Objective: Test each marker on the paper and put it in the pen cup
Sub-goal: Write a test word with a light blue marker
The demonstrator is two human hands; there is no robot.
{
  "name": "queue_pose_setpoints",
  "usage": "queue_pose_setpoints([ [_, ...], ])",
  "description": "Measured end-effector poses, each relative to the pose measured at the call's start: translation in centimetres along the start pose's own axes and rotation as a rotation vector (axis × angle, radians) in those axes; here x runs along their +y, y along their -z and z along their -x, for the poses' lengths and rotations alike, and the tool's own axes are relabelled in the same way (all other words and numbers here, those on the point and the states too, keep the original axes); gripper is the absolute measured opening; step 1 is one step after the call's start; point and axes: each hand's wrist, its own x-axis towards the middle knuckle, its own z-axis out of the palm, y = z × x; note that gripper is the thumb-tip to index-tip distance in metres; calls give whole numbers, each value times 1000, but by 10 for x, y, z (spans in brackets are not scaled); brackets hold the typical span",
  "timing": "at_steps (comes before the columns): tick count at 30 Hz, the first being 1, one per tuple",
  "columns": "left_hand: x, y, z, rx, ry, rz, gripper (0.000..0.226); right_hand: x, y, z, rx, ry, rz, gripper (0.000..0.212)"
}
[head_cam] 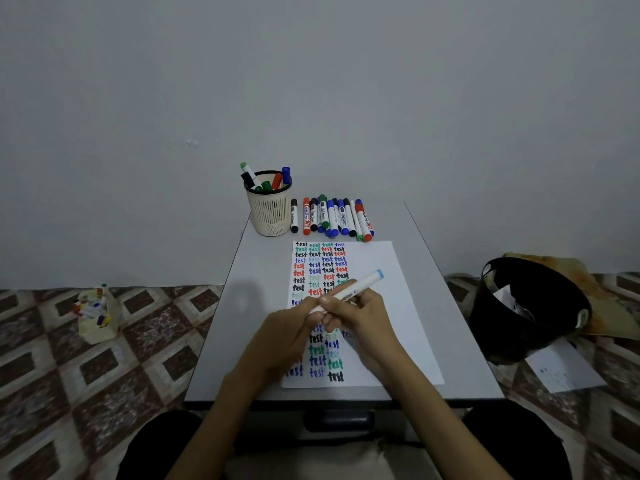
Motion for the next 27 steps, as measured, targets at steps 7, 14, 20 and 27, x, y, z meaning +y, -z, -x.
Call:
queue_pose_setpoints([
  [7,3,3,2,60,-28,63,44,-13,9,1,-37,86,71,16],
  [14,-12,-4,0,133,27,2,26,-14,27,12,133,77,-77,6],
  [20,-20,-11,-3,152,-11,-45,39,-5,31,16,24,36,77,22],
  [27,-21,-8,-3,154,-14,-22,38,4,25,13,127,61,243,26],
])
